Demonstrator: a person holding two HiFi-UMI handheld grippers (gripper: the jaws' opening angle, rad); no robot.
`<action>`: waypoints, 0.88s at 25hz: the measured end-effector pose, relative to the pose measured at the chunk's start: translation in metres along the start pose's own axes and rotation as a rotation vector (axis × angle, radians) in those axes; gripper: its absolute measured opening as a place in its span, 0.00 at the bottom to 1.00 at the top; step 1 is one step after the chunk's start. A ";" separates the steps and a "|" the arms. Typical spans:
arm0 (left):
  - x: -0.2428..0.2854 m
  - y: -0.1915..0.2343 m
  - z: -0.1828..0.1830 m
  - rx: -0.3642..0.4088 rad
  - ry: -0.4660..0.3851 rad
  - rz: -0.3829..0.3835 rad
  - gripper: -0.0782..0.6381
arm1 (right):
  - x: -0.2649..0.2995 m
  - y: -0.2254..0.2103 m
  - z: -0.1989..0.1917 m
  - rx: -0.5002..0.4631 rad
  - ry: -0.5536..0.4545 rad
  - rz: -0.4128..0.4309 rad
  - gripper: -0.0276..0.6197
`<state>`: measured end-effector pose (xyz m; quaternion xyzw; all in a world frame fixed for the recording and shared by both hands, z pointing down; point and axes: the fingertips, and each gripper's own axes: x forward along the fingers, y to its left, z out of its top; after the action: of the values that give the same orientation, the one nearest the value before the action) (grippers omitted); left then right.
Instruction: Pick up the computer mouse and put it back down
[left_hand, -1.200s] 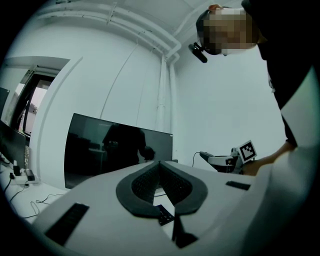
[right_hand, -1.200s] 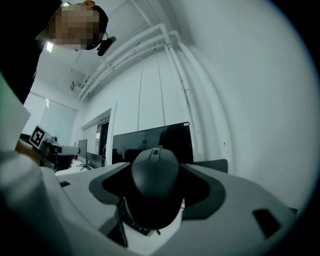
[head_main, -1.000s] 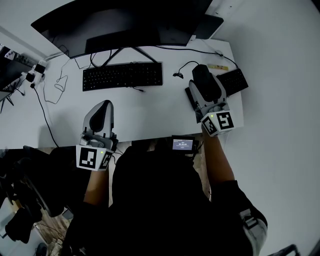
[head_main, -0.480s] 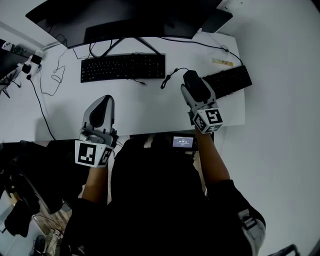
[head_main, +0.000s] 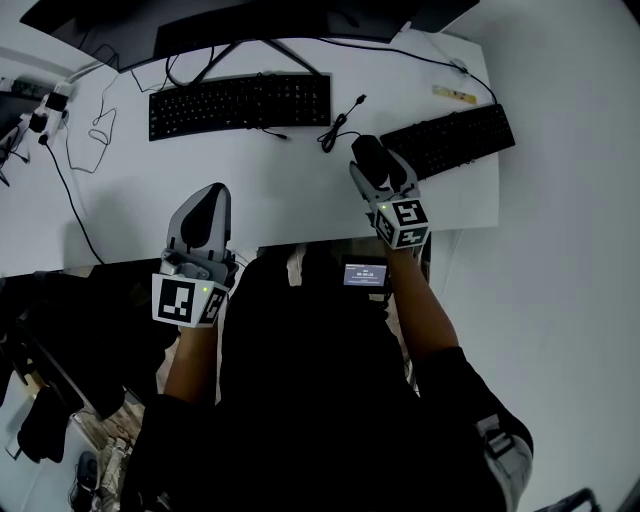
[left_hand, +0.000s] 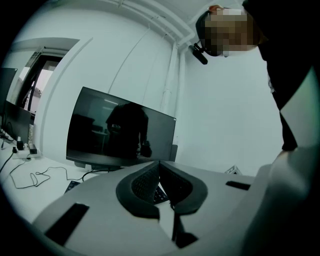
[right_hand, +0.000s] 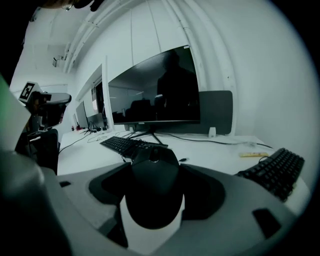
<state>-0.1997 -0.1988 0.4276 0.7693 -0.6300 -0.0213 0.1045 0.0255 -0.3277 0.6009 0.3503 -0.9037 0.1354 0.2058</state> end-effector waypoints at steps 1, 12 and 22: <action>-0.002 -0.001 -0.005 -0.005 0.010 0.001 0.10 | 0.003 0.000 -0.007 -0.002 0.020 0.000 0.52; -0.015 -0.011 -0.044 -0.029 0.059 -0.001 0.10 | 0.028 0.000 -0.061 -0.044 0.161 -0.030 0.52; -0.029 -0.022 -0.043 -0.017 0.060 -0.010 0.10 | 0.033 0.001 -0.085 -0.089 0.246 -0.056 0.52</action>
<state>-0.1774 -0.1608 0.4622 0.7718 -0.6225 -0.0040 0.1296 0.0265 -0.3132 0.6905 0.3467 -0.8665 0.1311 0.3344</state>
